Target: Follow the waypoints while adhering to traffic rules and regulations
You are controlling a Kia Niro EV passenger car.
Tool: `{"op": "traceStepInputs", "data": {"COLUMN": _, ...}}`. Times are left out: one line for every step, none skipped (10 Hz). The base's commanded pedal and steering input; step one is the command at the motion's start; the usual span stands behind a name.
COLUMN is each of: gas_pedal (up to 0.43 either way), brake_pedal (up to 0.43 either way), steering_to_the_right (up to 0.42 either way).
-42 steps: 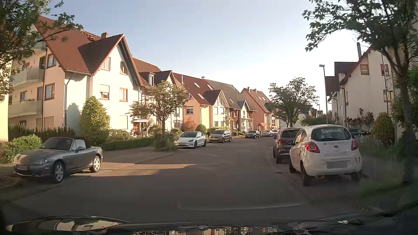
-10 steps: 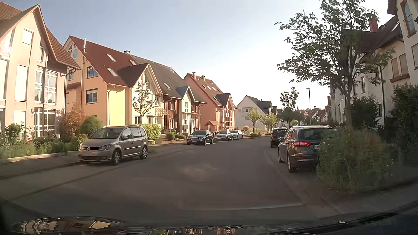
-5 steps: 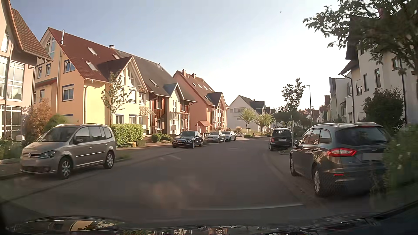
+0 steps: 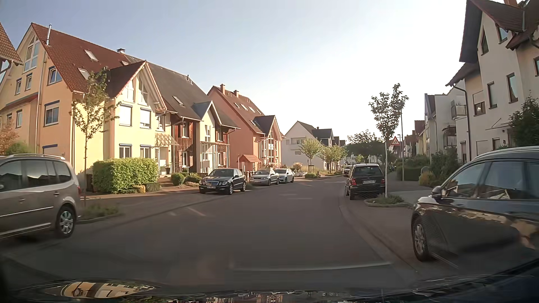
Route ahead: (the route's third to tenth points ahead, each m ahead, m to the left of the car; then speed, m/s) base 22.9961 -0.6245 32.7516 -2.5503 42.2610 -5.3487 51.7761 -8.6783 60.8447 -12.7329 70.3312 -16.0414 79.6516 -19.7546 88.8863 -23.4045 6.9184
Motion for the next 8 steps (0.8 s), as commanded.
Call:
{"op": "traceStepInputs", "data": {"gas_pedal": 0.028, "brake_pedal": 0.000, "steering_to_the_right": 0.041}}
{"op": "traceStepInputs", "data": {"gas_pedal": 0.028, "brake_pedal": 0.000, "steering_to_the_right": 0.040}}
{"op": "traceStepInputs", "data": {"gas_pedal": 0.028, "brake_pedal": 0.000, "steering_to_the_right": 0.039}}
{"op": "traceStepInputs", "data": {"gas_pedal": 0.028, "brake_pedal": 0.000, "steering_to_the_right": 0.040}}
{"op": "traceStepInputs", "data": {"gas_pedal": 0.028, "brake_pedal": 0.000, "steering_to_the_right": 0.039}}
{"op": "traceStepInputs", "data": {"gas_pedal": 0.028, "brake_pedal": 0.000, "steering_to_the_right": 0.040}}
{"op": "traceStepInputs", "data": {"gas_pedal": 0.028, "brake_pedal": 0.000, "steering_to_the_right": 0.039}}
{"op": "traceStepInputs", "data": {"gas_pedal": 0.028, "brake_pedal": 0.000, "steering_to_the_right": 0.039}}
